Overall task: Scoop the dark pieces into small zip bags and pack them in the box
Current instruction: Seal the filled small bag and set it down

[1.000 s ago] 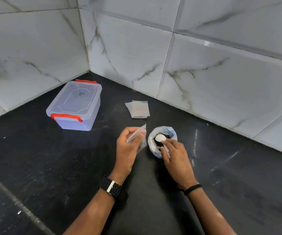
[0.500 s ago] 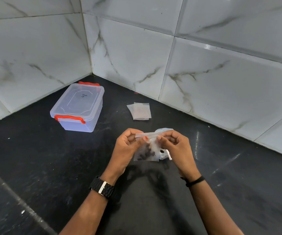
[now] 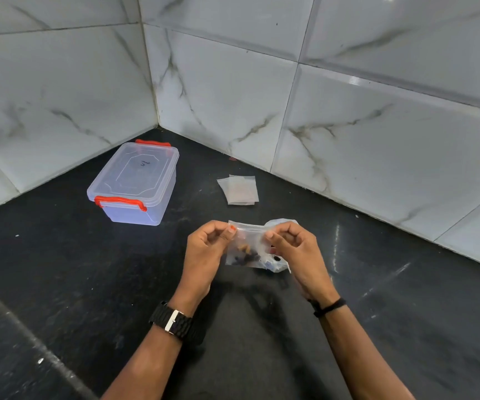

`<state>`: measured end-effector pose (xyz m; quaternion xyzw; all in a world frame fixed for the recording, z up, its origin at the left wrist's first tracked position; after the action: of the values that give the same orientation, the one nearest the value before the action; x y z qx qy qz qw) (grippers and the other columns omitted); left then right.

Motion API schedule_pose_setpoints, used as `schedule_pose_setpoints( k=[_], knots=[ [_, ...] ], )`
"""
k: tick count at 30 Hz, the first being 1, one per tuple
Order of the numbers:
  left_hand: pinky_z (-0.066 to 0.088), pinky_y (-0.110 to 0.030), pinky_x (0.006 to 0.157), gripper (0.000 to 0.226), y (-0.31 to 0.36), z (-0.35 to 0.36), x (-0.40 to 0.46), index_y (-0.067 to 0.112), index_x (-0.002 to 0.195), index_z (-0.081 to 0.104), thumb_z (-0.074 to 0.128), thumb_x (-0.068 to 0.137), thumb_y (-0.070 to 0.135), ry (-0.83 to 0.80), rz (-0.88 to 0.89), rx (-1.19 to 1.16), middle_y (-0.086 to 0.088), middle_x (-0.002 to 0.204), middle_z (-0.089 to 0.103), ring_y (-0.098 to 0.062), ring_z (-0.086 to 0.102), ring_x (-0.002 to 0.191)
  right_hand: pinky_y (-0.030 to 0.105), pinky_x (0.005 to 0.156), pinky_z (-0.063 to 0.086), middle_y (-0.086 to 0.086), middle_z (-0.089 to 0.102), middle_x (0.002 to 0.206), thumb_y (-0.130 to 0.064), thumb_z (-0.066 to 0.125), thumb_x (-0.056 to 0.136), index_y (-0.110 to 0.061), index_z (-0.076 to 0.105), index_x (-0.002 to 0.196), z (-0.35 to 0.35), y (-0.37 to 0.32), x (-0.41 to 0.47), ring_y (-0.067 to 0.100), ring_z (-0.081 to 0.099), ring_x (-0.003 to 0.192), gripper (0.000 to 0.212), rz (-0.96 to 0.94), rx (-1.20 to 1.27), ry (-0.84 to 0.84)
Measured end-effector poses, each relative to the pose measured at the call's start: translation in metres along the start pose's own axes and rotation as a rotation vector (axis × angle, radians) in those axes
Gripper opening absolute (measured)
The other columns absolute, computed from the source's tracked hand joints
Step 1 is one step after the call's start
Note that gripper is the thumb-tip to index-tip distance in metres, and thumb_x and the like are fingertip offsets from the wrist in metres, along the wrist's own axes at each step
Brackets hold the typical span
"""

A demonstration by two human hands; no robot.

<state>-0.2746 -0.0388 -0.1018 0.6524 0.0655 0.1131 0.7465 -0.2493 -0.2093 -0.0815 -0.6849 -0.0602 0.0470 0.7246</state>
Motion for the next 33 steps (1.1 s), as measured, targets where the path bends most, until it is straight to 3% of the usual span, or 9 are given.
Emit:
schedule_pose_setpoints(
  k=[2, 6, 11, 18, 25, 33],
  knots=[
    [0.057, -0.036, 0.084, 0.009, 0.000, 0.002, 0.000, 0.011, 0.089, 0.069, 0.061, 0.090, 0.015, 0.042, 0.010, 0.022, -0.005, 0.088, 0.071, -0.023, 0.068, 0.091, 0.022, 0.073, 0.054, 0.008, 0.069, 0.091, -0.008, 0.067, 0.085, -0.002, 0.064, 0.094, 0.004, 0.002, 0.000, 0.016, 0.066, 0.083, 0.012, 0.014, -0.039, -0.020],
    [0.056, -0.025, 0.077, 0.008, 0.001, 0.006, -0.003, 0.016, 0.089, 0.068, 0.060, 0.091, 0.015, 0.102, 0.003, 0.039, 0.003, 0.084, 0.071, -0.012, 0.068, 0.086, 0.021, 0.073, 0.053, 0.005, 0.072, 0.085, -0.011, 0.067, 0.086, -0.005, 0.068, 0.087, 0.010, 0.003, 0.002, 0.012, 0.069, 0.079, 0.006, 0.018, -0.116, -0.015],
    [0.058, -0.029, 0.077, 0.006, 0.008, 0.001, -0.002, 0.012, 0.089, 0.067, 0.062, 0.090, 0.015, -0.012, -0.062, 0.013, -0.003, 0.087, 0.071, -0.017, 0.070, 0.087, 0.017, 0.067, 0.049, -0.001, 0.068, 0.078, -0.007, 0.064, 0.087, -0.005, 0.066, 0.084, 0.010, 0.000, 0.005, 0.004, 0.064, 0.070, 0.004, -0.021, -0.146, -0.030],
    [0.057, -0.020, 0.070, 0.006, 0.013, -0.001, 0.001, 0.019, 0.084, 0.066, 0.063, 0.089, 0.015, 0.011, -0.038, 0.085, 0.004, 0.081, 0.069, -0.008, 0.070, 0.079, 0.018, 0.072, 0.053, -0.002, 0.071, 0.088, -0.013, 0.067, 0.086, -0.010, 0.066, 0.093, 0.016, -0.001, 0.005, 0.007, 0.069, 0.082, 0.007, 0.010, -0.169, -0.082],
    [0.058, -0.024, 0.074, 0.007, 0.012, -0.003, 0.001, 0.009, 0.093, 0.064, 0.061, 0.090, 0.014, -0.062, -0.057, 0.147, -0.007, 0.092, 0.067, -0.016, 0.068, 0.087, 0.016, 0.070, 0.050, -0.004, 0.068, 0.081, -0.007, 0.064, 0.087, -0.011, 0.068, 0.081, 0.021, -0.003, 0.007, 0.005, 0.065, 0.076, 0.008, -0.052, -0.195, -0.066],
    [0.056, -0.019, 0.072, 0.011, 0.018, -0.004, 0.005, 0.024, 0.083, 0.063, 0.062, 0.090, 0.015, -0.063, 0.047, 0.287, 0.002, 0.083, 0.066, -0.014, 0.066, 0.083, 0.017, 0.070, 0.054, -0.003, 0.069, 0.084, -0.017, 0.063, 0.089, -0.015, 0.064, 0.089, 0.026, -0.004, 0.008, 0.002, 0.067, 0.077, 0.003, -0.015, -0.259, -0.127]
  ],
)
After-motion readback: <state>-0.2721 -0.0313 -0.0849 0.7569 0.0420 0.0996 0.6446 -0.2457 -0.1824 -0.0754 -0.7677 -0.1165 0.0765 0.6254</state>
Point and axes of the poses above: each hand's wrist, its own x-axis towards the middle knuckle, its own z-axis out of the palm, y = z × x, the point moved 1 cm from there along x, towards the middle knuckle
